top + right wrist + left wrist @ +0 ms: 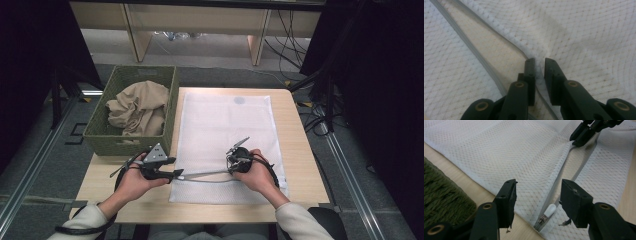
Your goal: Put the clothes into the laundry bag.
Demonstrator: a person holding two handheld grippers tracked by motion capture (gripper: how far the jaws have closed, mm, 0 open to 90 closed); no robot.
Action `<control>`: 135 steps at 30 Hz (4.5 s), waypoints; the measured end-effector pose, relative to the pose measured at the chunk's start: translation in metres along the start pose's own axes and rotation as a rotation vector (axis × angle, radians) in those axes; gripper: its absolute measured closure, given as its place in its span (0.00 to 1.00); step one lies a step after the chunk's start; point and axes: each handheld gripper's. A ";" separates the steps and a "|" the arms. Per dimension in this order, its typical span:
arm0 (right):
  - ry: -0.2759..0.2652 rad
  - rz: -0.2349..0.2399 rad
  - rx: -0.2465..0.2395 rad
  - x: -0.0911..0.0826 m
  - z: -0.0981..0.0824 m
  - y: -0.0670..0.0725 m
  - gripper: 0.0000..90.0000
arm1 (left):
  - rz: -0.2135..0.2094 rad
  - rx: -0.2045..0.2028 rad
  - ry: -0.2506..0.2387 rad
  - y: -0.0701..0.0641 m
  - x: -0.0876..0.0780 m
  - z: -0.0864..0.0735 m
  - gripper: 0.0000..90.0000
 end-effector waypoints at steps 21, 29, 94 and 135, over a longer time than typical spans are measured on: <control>-0.033 -0.075 -0.052 -0.017 0.009 0.010 0.99 | 0.013 0.004 -0.008 0.000 0.000 0.000 0.52; -0.072 -0.117 -0.032 -0.023 0.010 0.011 1.00 | 0.016 -0.001 -0.039 -0.001 -0.001 0.001 0.53; -0.308 -0.217 0.055 -0.077 0.048 0.002 0.99 | 0.419 -0.152 -0.030 0.169 -0.065 0.091 0.12; -0.298 -0.200 0.050 -0.073 0.045 -0.004 0.99 | 0.387 -0.387 0.079 0.201 -0.039 0.066 0.96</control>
Point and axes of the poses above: each handheld gripper's, and its own axes: x roughly forward along the jaws, z roughly out of its top, y roughly to its left, and after that the axes turned 13 degrees about -z, right-handed
